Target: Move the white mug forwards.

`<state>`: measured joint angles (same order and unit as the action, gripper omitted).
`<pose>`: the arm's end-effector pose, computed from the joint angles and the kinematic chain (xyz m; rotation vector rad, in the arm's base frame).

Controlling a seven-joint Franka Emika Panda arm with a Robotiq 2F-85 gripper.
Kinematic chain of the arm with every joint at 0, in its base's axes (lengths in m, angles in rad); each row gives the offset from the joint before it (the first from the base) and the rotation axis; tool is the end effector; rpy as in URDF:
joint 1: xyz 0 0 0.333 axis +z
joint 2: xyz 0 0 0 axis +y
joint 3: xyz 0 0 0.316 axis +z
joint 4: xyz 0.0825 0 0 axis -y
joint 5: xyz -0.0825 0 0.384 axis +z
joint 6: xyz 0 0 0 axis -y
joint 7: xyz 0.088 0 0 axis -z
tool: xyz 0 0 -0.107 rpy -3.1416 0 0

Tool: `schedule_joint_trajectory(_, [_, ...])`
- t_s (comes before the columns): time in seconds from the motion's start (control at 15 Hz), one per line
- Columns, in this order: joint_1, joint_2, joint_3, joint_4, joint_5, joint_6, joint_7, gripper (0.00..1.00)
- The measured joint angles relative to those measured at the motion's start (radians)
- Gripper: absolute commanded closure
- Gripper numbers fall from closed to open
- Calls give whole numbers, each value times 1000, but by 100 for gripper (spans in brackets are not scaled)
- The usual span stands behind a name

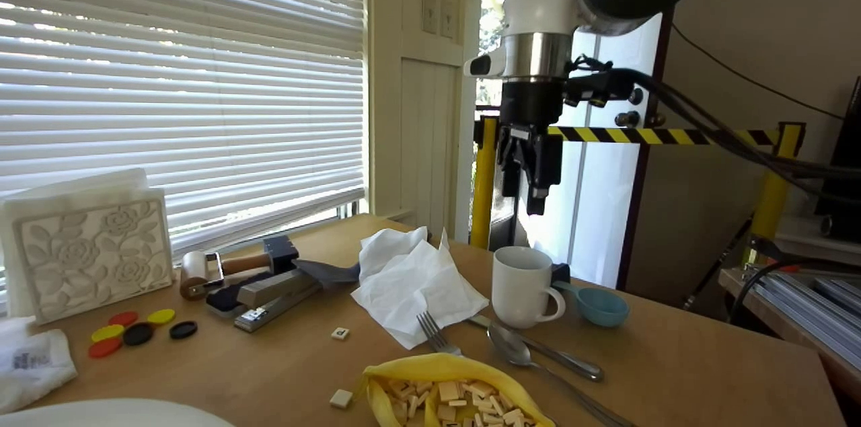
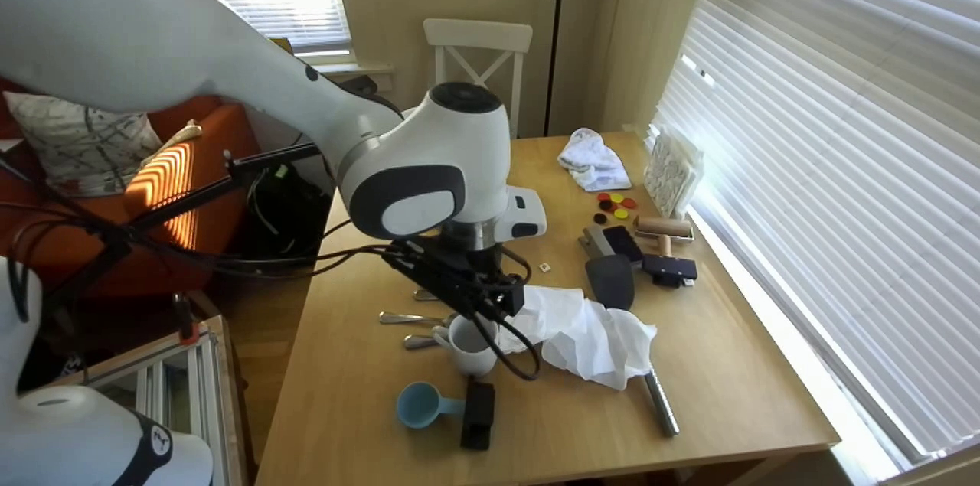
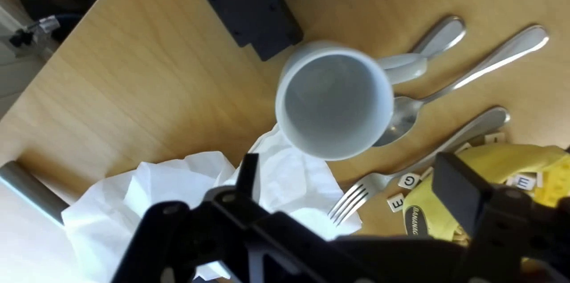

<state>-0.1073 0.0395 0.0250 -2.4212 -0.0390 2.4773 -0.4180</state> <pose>0.4889 -0.0402 0.2935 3.0628 0.5671 0.0161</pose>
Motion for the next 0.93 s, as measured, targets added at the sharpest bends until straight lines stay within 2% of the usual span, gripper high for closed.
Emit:
schedule_joint_trajectory(0.2, [34,-110,0,-46,123,-103,81,0])
schedule_joint_trajectory(0.4, [66,-220,0,-118,231,-147,176,0])
schedule_joint_trajectory(0.73, [113,-381,14,-279,290,-137,452,0])
schedule_joint_trajectory(0.93, [124,-399,11,-294,289,-135,464,0])
